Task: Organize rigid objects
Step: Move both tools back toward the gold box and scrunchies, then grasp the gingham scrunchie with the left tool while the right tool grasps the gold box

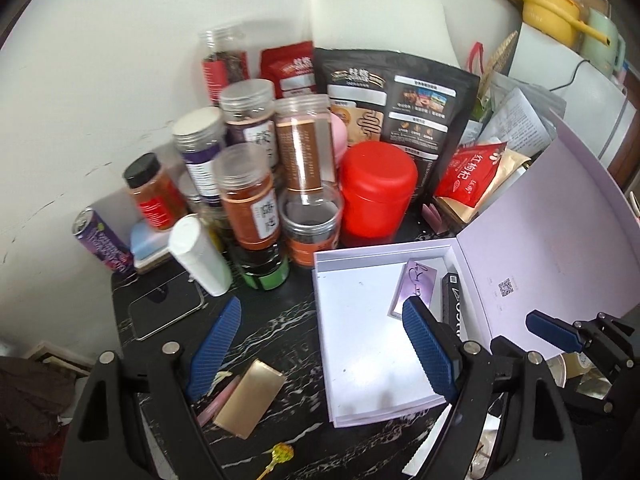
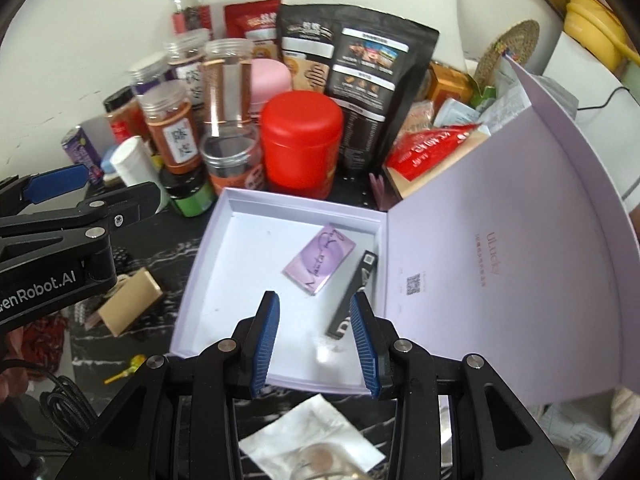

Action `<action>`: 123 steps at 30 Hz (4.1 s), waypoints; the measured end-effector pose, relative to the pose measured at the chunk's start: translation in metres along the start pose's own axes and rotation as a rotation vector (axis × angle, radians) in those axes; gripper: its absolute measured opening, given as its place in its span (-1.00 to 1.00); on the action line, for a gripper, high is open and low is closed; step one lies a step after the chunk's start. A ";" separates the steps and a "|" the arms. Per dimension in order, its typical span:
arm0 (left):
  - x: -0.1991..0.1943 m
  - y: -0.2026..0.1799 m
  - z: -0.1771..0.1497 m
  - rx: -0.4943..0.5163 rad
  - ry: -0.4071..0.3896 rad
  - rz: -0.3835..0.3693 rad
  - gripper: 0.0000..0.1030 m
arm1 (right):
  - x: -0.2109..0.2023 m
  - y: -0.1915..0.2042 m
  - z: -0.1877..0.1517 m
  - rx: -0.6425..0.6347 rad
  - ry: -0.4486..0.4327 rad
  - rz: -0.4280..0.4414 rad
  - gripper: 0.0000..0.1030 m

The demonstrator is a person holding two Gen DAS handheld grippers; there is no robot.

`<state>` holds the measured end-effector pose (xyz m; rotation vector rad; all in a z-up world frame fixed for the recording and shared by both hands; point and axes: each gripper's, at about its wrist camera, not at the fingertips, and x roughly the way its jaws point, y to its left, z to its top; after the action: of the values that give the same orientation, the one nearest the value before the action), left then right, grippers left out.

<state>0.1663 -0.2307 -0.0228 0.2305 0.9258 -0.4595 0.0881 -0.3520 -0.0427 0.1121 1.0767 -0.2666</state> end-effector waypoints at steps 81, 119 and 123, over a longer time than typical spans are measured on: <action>0.035 0.192 -0.173 -0.312 0.128 0.081 0.61 | 0.078 0.182 -0.070 -0.092 0.224 0.299 0.56; 0.107 0.207 -0.187 -0.271 0.222 -0.046 -0.62 | 0.160 0.198 -0.024 0.087 0.283 0.294 0.80; 0.102 0.207 -0.192 -0.290 0.233 -0.062 -0.62 | 0.162 0.201 -0.022 0.086 0.271 0.264 0.63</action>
<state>0.1802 -0.0036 -0.2184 -0.0100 1.2170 -0.3543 0.1962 -0.1797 -0.2037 0.3727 1.3043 -0.0593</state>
